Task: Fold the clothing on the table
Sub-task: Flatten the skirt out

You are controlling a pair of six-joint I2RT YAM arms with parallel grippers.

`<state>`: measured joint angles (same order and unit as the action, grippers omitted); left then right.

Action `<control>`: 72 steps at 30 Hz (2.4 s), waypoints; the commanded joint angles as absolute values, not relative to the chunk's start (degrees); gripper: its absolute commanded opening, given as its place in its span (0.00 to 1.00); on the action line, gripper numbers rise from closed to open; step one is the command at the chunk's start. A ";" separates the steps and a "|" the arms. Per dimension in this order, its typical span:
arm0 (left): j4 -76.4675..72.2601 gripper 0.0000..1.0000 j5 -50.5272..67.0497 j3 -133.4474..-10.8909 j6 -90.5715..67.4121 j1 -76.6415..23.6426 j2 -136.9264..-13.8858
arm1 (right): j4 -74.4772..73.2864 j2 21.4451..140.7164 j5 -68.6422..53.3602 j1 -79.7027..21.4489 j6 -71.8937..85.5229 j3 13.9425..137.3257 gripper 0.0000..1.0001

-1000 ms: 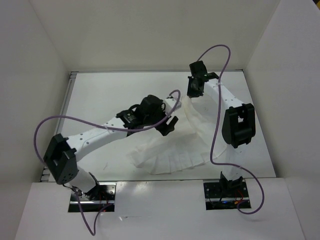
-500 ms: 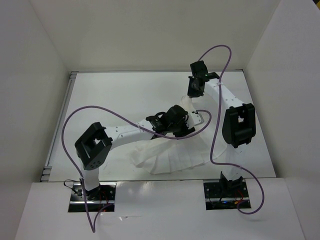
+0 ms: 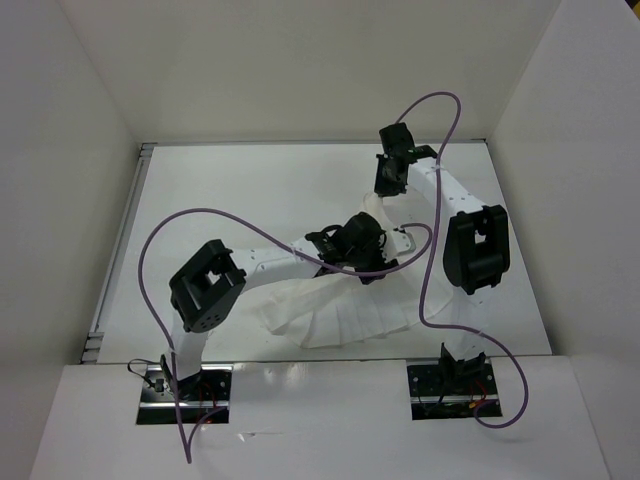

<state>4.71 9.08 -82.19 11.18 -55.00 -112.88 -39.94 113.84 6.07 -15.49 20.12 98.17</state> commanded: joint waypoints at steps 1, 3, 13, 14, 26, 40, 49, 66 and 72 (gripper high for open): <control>1.50 0.57 13.00 -84.29 9.67 -55.28 -114.87 | -40.17 113.73 6.50 -15.12 20.57 98.88 0.00; 0.97 0.53 13.01 -83.76 9.67 -55.28 -115.40 | -40.17 113.73 6.50 -15.12 20.57 98.88 0.00; -0.53 0.00 8.26 -85.95 7.03 -55.28 -120.50 | -40.17 112.68 4.66 -15.12 20.57 97.82 0.00; -0.53 0.00 8.26 -85.96 6.51 -55.28 -120.50 | -40.17 112.68 4.05 -15.12 20.57 97.82 0.00; 6.24 0.00 1.88 -79.11 2.20 -55.28 -92.85 | -40.16 111.53 5.36 -15.12 20.04 97.21 0.00; 10.01 0.00 -33.57 -72.42 -17.55 -40.70 -94.21 | -40.17 112.42 2.45 -14.06 20.04 97.13 0.00; 9.49 0.00 -31.04 -73.03 -25.75 -29.54 -97.03 | -39.55 110.82 4.92 -12.48 20.04 95.98 0.00; 6.33 0.00 -20.83 -78.47 -24.08 -22.32 -108.10 | -29.19 106.99 10.62 -12.48 21.10 90.54 0.38; 6.86 0.00 -18.47 -81.74 -22.94 -21.27 -111.62 | -30.76 109.50 7.22 -13.71 18.73 89.13 0.47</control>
